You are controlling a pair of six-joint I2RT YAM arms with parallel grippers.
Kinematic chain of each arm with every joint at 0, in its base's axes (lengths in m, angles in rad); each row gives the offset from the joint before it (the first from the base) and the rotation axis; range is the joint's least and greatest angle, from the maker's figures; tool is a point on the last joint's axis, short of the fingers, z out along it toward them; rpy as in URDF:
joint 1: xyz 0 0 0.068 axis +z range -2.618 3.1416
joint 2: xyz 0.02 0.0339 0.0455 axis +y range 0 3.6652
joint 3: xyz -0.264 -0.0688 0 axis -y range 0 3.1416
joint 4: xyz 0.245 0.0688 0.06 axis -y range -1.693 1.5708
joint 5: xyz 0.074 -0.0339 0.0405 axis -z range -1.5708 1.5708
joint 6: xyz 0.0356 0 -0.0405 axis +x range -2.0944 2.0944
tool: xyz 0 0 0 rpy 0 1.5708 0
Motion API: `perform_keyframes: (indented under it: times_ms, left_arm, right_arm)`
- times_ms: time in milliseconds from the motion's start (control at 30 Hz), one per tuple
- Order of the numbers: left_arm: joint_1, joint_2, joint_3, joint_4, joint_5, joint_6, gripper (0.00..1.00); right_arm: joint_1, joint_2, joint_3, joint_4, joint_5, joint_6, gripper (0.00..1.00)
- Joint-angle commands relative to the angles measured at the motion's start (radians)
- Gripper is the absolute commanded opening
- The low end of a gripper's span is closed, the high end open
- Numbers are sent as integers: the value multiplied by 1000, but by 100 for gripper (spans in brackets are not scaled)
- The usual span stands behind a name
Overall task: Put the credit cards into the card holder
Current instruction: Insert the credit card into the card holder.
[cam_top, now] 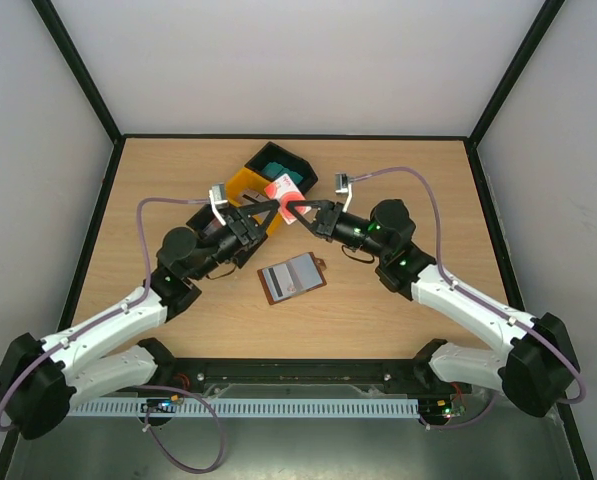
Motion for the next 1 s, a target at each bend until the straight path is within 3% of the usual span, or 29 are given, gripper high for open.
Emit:
perform_keyframes:
  times_ms: [0, 333, 500, 633, 733, 967]
  left_arm:
    - [-5, 38, -23, 94, -47, -69, 34]
    - [-5, 66, -38, 131, -40, -60, 3]
    - [-4, 20, -55, -29, -77, 10, 3]
    - [-2, 10, -52, -257, -90, 144, 3]
    - [-4, 50, -69, -352, -79, 188, 3]
    - [-52, 190, -153, -292, -105, 184, 3]
  right_arm:
    - [-1, 18, -5, 75, -28, 41, 2]
    - [-2, 31, -27, 50, -22, 20, 3]
    - [-3, 1, 1, -205, 85, -147, 40]
    - [-3, -51, -22, -450, 256, -302, 58]
    - [-4, -48, -40, -594, 414, -413, 62]
    - [43, 143, -55, -765, 722, -525, 61]
